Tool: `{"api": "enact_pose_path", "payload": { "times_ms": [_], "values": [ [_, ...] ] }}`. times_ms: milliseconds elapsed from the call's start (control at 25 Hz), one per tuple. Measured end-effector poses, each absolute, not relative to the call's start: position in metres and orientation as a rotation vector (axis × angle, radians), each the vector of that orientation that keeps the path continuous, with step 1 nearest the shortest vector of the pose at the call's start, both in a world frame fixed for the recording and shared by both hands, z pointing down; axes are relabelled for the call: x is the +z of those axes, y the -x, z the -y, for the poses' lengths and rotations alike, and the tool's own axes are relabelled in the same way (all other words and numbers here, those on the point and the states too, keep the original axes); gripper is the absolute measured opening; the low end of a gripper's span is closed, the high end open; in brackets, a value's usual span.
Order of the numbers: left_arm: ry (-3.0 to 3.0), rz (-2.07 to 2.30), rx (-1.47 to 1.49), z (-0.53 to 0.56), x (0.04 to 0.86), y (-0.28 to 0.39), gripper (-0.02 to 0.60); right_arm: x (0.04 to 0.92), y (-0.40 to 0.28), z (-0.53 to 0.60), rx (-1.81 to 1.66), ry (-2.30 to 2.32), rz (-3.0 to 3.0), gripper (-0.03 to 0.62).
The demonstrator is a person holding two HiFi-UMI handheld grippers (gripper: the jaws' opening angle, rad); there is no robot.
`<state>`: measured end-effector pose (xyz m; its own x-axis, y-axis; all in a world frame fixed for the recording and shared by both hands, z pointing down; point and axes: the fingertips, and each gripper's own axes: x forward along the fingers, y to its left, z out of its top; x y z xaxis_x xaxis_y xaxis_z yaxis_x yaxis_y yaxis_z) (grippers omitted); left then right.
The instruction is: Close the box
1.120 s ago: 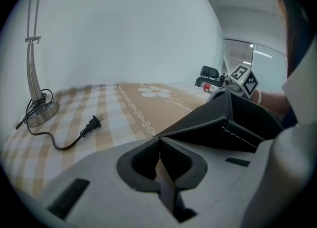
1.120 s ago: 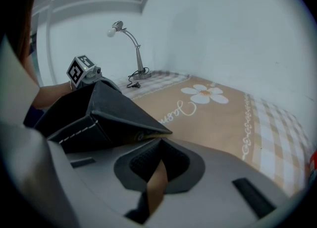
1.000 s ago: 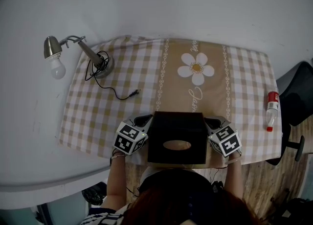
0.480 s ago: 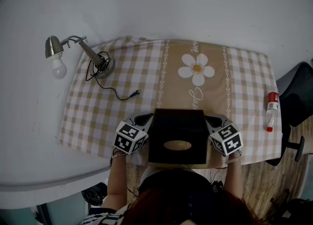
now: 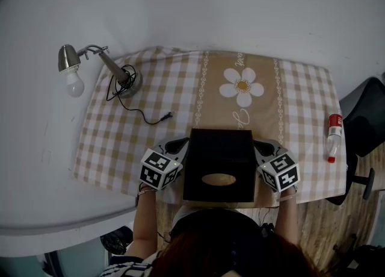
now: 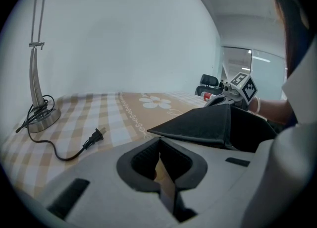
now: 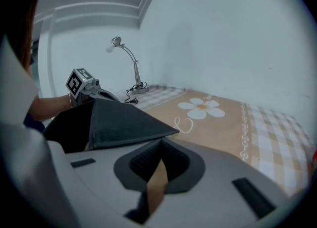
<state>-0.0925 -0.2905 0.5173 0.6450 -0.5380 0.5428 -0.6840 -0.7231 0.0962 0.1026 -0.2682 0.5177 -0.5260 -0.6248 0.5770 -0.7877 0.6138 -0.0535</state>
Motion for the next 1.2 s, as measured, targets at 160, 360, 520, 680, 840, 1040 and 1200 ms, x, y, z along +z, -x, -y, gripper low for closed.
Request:
{"api": "enact_pose_path", "payload": {
  "times_ms": [160, 360, 520, 680, 840, 1040, 1200],
  "values": [
    [-2.581, 0.992, 0.700, 0.292, 0.515, 0.092, 0.026, 0.514, -0.101, 0.267, 0.406, -1.106, 2.340, 0.017],
    [-2.562, 1.045, 0.595, 0.300, 0.505, 0.099, 0.026, 0.513, -0.103, 0.270, 0.378, -1.112, 2.340, 0.017],
    [-2.570, 1.023, 0.482, 0.306, 0.490, 0.094, 0.026, 0.512, -0.105, 0.272, 0.369, -1.121, 2.331, 0.017],
    [-2.581, 1.027, 0.479, 0.312, 0.488, 0.088, 0.026, 0.514, -0.101, 0.274, 0.369, -1.114, 2.345, 0.017],
    [-2.575, 1.046, 0.493, 0.312, 0.488, 0.092, 0.026, 0.510, -0.096, 0.276, 0.363, -1.113, 2.364, 0.017],
    [-2.542, 1.081, 0.521, 0.314, 0.495, 0.104, 0.026, 0.507, -0.095, 0.277, 0.365, -1.111, 2.387, 0.017],
    [-2.504, 1.093, 0.552, 0.313, 0.506, 0.111, 0.026, 0.508, -0.096, 0.277, 0.363, -1.107, 2.395, 0.017]
  ]
}}
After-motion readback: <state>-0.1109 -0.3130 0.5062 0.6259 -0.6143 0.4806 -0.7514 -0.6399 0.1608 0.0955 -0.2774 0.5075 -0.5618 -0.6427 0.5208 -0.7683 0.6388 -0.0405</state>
